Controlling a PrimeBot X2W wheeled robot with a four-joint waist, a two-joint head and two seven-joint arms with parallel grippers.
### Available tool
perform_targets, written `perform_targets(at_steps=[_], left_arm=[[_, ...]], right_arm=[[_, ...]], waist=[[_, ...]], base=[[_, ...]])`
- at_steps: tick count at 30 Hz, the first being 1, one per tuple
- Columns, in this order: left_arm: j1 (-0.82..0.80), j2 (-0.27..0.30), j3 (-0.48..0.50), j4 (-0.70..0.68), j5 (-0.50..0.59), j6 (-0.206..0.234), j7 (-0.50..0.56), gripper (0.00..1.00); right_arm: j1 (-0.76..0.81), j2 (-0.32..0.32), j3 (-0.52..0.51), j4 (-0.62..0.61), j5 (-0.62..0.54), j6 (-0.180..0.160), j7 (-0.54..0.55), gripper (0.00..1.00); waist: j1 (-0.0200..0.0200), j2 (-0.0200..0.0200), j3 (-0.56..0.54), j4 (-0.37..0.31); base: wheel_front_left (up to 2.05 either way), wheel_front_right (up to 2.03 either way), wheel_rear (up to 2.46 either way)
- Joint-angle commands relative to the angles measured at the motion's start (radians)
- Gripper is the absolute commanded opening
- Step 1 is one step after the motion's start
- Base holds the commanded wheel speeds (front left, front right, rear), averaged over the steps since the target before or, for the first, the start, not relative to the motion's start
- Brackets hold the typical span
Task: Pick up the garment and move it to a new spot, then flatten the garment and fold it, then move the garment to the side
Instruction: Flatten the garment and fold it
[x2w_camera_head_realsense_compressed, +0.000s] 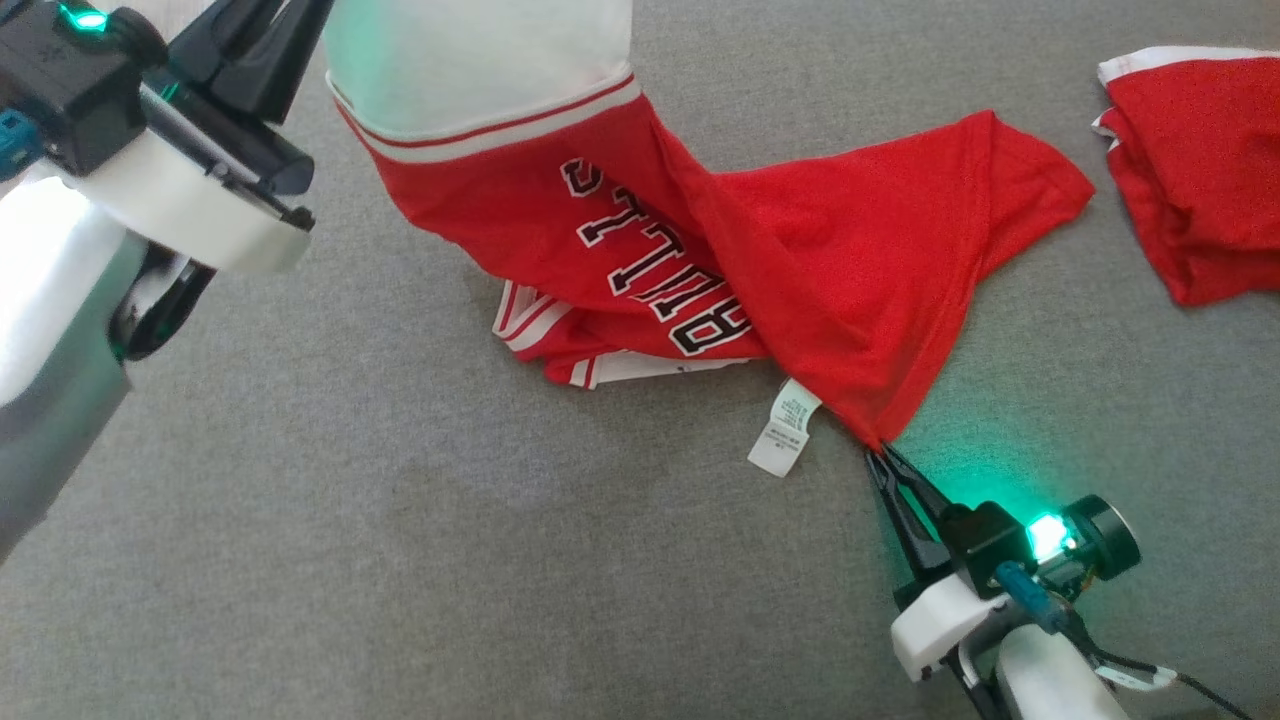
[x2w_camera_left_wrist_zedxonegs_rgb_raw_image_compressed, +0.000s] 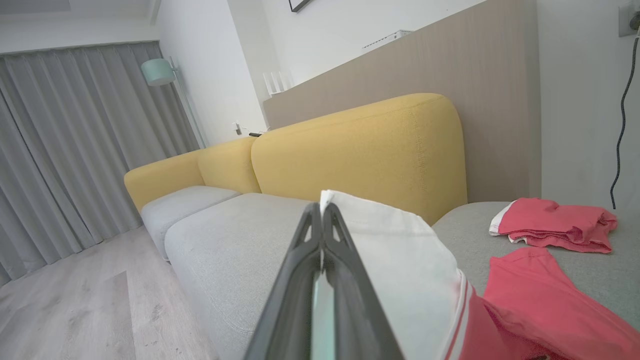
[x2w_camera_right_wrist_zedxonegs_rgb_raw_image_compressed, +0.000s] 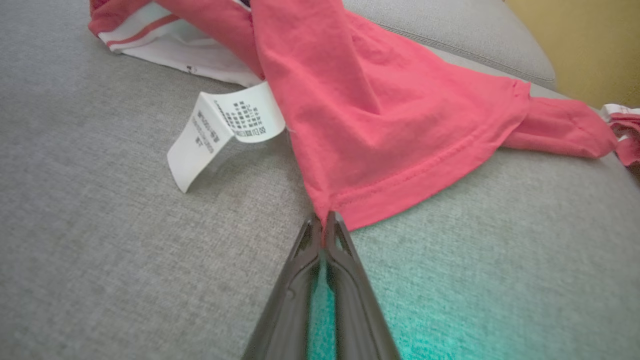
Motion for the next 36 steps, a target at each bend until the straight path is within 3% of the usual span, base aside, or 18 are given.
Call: perform_targets(at_steps=[1,7,11,18,22,29,36], left_arm=[[-0.029,0.033,0.060,-0.014,0.014,-0.002,-0.005,0.00],[0.004,0.035,0.082,-0.017,0.021,-0.005,-0.005,0.00],[0.034,0.057,0.120,-0.051,0.036,-0.007,-0.005,0.00],[0.064,0.120,0.214,-0.169,0.070,-0.006,-0.005,0.00],[0.050,0.142,0.288,-0.252,0.086,0.003,-0.005,0.00],[-0.035,0.182,0.399,-0.377,0.102,0.018,-0.001,0.00],[-0.139,0.196,0.392,-0.306,0.084,0.005,0.081,0.00]], right_arm=[[0.009,-0.001,0.017,-0.007,-0.005,0.007,-0.005,0.00],[0.011,-0.010,-0.006,-0.016,-0.001,0.007,-0.005,0.00],[-0.004,-0.051,-0.072,-0.138,0.007,0.007,-0.005,0.00],[-0.143,-0.267,-0.163,-0.392,0.030,0.007,0.068,0.00],[-0.253,-0.406,-0.152,-0.510,0.115,0.007,0.163,0.00],[-0.409,-0.590,-0.144,-0.643,0.255,0.007,0.315,0.00],[-0.541,-0.611,-0.076,-0.555,0.331,0.007,0.354,0.00]], waist=[[0.0000,0.0000,-0.004,-0.003],[0.0000,0.0000,-0.043,-0.013],[0.0000,0.0000,-0.082,-0.026],[0.0000,0.0000,-0.149,-0.050],[0.0000,0.0000,-0.179,-0.047],[0.0000,0.0000,-0.185,-0.032],[0.0000,0.0000,-0.108,-0.027]], base=[[0.00,0.00,0.00],[0.00,0.00,0.00],[0.00,0.00,0.00],[0.00,0.00,0.00],[0.00,0.00,0.00],[0.00,0.00,0.00],[0.00,0.00,0.00]])
